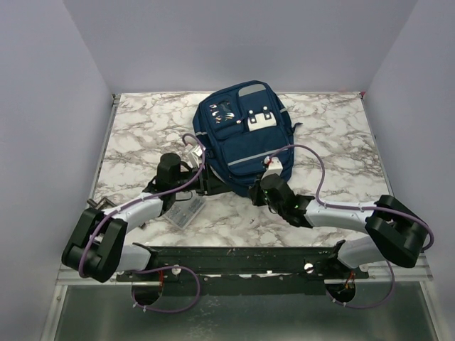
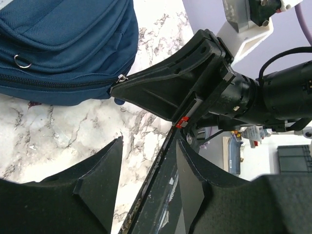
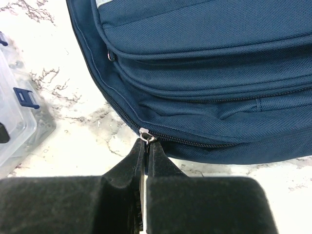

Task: Pack the student bag
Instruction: Zip the student bag at the center of the board.

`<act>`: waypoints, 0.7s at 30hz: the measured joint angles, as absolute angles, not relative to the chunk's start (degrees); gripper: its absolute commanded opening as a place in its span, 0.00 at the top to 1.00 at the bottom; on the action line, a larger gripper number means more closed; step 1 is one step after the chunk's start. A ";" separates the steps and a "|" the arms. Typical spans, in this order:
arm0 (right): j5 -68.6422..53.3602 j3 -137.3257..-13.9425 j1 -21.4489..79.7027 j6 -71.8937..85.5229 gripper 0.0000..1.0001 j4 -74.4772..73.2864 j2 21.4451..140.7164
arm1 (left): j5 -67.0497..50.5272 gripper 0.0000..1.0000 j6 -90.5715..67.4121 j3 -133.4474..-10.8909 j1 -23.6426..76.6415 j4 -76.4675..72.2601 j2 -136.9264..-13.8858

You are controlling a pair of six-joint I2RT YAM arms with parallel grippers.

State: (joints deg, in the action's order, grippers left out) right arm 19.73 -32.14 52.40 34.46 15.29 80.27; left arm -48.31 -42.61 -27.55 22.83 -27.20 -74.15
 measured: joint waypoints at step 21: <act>15.29 -32.99 52.03 37.26 1.00 11.16 78.65 | -41.67 0.17 -78.83 -33.45 23.03 -28.18 -90.00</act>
